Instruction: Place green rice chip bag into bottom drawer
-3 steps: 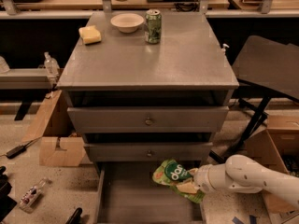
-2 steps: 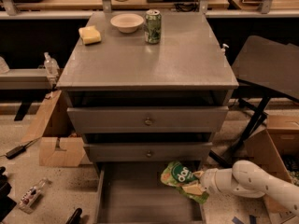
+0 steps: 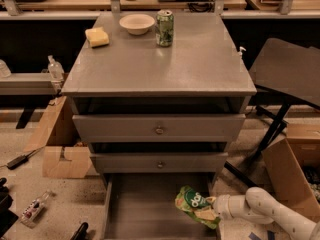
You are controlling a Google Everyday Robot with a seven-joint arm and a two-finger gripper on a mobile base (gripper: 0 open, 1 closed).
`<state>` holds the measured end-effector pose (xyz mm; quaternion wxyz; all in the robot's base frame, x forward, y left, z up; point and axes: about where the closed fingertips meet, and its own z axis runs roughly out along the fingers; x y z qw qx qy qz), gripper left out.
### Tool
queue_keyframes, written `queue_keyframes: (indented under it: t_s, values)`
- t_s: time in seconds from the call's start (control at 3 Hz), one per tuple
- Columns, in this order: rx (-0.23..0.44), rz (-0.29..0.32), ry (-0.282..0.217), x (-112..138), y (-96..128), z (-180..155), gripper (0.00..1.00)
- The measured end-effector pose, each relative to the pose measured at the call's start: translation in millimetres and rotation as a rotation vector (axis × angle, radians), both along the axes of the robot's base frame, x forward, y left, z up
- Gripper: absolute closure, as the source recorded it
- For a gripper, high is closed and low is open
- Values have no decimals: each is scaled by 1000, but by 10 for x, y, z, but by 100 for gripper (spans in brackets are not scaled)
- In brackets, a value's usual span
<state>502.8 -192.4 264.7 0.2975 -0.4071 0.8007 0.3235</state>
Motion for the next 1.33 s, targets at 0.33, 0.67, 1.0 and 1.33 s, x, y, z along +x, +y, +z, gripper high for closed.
queue_keyframes:
  t_s: [0.33,0.67,1.0,1.33]
  values:
    - [7,-7,16,68,223,-416,100]
    - [-6,-16,-4,223,410,-520,100]
    - [-4,-13,-2,214,430,-528,82]
    - [-2,-11,0,206,453,-537,59]
